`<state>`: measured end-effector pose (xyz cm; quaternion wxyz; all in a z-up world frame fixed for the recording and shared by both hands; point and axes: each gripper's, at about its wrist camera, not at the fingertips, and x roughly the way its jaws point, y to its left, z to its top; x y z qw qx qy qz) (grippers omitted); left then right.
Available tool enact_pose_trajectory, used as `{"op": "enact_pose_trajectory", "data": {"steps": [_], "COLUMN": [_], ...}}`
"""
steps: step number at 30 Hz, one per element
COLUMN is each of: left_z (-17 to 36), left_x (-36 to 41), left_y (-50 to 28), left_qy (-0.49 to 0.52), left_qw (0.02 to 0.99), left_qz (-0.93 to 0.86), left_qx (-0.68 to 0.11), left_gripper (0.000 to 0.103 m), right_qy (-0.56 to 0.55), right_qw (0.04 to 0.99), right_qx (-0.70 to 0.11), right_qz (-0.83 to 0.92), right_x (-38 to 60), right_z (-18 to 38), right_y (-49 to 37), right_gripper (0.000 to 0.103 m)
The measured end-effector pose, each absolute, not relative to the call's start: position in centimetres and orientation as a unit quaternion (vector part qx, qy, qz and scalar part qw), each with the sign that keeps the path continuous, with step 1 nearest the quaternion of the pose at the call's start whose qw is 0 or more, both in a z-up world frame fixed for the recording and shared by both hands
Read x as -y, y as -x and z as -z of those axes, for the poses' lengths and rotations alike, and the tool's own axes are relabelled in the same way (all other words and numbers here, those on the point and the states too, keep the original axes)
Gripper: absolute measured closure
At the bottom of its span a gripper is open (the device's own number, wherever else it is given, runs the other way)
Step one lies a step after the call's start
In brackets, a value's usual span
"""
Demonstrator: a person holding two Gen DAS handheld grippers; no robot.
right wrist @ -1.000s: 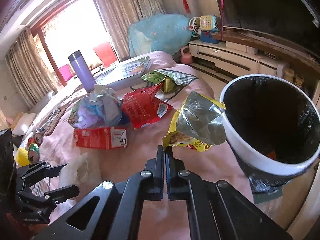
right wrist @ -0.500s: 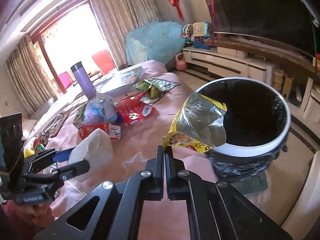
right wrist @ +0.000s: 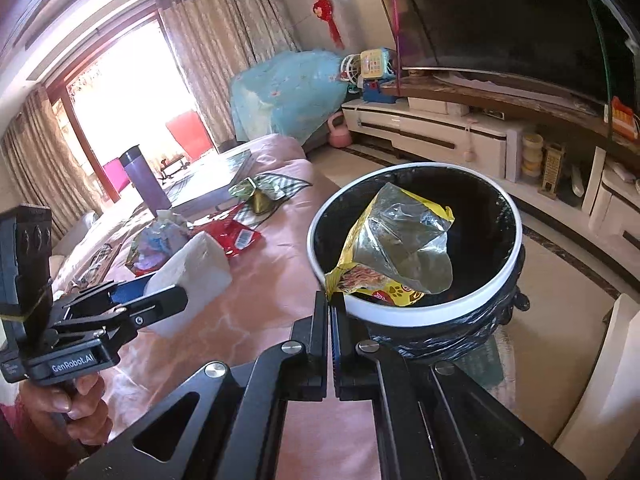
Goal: Collect trash
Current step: 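Move both tools over the bin and release the foam block and yellow wrapper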
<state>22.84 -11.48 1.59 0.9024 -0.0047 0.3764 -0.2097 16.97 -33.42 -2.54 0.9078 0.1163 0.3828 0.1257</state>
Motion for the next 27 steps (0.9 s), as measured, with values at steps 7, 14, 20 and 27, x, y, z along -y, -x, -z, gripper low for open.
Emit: {"op": "enact_pose_trajectory", "data": {"steps": [7,14,20,27], "left_z": [-1.5,-0.9,-0.2,0.8], "left_x": [14.2,17.0,18.9,20.4], "left_y": [-26.1,-29.7,-32.4,-34.8], "left_qy": [-0.005,-0.012,-0.015,-0.014], "left_qw": [0.901,0.897,0.893,0.885], "left_qz": [0.219,0.229,0.233,0.238], "left_qx": [-0.374,-0.379,-0.384,-0.4], "left_gripper": [0.049,0.048,0.048,0.043], "right_qy": [-0.122,-0.131,-0.128,-0.119], "right_qw": [0.903,0.89,0.884,0.88], "right_qx": [-0.392,-0.414,-0.427,-0.438], "right_qz": [-0.129,-0.138,-0.14,-0.141], "right_x": [35.1,36.9,38.0,38.4], "right_z": [3.0,4.0,4.6,5.0], "right_y": [-18.6,-20.6,-21.8,-22.7], "right_gripper": [0.102,0.102,0.102,0.101]}}
